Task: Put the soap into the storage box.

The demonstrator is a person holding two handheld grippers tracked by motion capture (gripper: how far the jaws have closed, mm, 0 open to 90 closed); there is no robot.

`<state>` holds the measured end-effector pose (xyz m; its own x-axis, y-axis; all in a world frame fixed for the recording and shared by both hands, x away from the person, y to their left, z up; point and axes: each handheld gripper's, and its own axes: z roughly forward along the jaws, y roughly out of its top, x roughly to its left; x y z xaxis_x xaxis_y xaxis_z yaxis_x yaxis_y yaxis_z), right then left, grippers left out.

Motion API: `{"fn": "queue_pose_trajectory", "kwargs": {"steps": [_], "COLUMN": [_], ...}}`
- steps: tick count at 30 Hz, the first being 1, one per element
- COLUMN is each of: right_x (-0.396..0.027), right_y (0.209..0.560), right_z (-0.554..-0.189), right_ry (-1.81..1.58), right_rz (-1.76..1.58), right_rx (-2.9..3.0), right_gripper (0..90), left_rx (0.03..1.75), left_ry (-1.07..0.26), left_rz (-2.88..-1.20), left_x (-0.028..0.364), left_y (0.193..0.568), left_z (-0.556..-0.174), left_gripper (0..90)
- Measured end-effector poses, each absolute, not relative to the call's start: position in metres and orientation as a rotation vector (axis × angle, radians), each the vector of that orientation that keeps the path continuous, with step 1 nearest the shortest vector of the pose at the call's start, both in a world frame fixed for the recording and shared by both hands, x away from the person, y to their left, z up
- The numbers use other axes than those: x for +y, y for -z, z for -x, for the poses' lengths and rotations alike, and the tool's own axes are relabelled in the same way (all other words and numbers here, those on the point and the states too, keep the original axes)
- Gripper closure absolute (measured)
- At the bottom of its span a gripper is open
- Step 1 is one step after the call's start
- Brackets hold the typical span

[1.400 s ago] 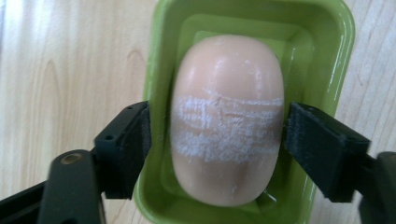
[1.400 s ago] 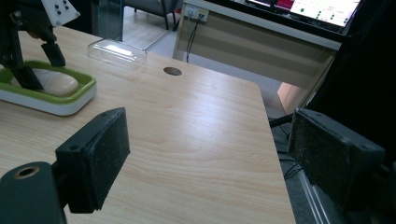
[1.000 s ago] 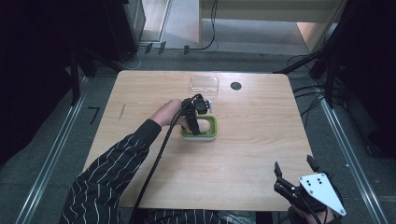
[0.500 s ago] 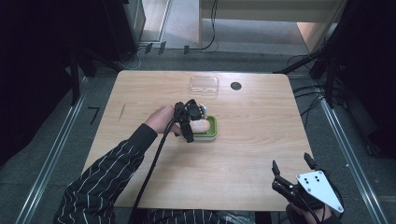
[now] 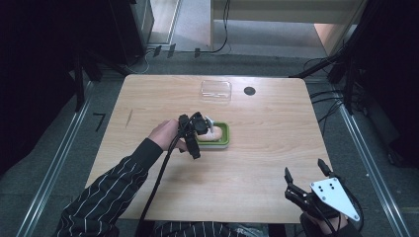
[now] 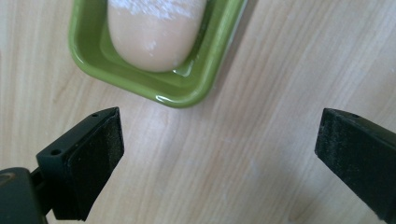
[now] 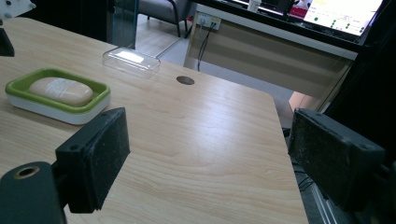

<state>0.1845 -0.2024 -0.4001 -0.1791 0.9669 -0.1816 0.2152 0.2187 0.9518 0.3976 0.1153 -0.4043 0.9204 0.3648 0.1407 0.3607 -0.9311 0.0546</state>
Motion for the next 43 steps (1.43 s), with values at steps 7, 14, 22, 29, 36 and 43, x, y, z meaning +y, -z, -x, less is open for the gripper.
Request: {"fn": "queue_pose_trajectory", "kwargs": {"steps": [7,14,22,29,36,43], "right_x": [-0.201,-0.2,-0.199,-0.198,-0.199,-0.198], "right_y": [0.4,0.4,0.4,0.4,0.4,0.4], "right_z": [-0.187,-0.188,-0.188,-0.188,-0.188,-0.188], "right_ry": [-1.056,-1.06,-1.064,-1.062,-1.064,-1.059], "right_rz": [-1.132,-1.12,-1.114,-1.113,-1.114,-1.113], "right_rx": [1.593,1.595,1.598,1.598,1.593,1.592], "right_gripper": [13.4,13.4,13.4,13.4,13.4,13.4], "left_rx": [0.604,0.627,0.664,0.683,0.692,0.719], "left_ry": [-0.246,-0.259,-0.274,-0.28,-0.271,-0.264], "left_rz": [-3.047,-3.05,-3.037,-3.032,-3.039,-3.011], "left_x": [0.124,0.132,0.142,0.151,0.16,0.165], "left_y": [0.404,0.408,0.414,0.418,0.427,0.431], "left_z": [-0.382,-0.367,-0.348,-0.337,-0.327,-0.323], "left_gripper": [1.5,1.5,1.4,1.3,1.1,0.7]}}
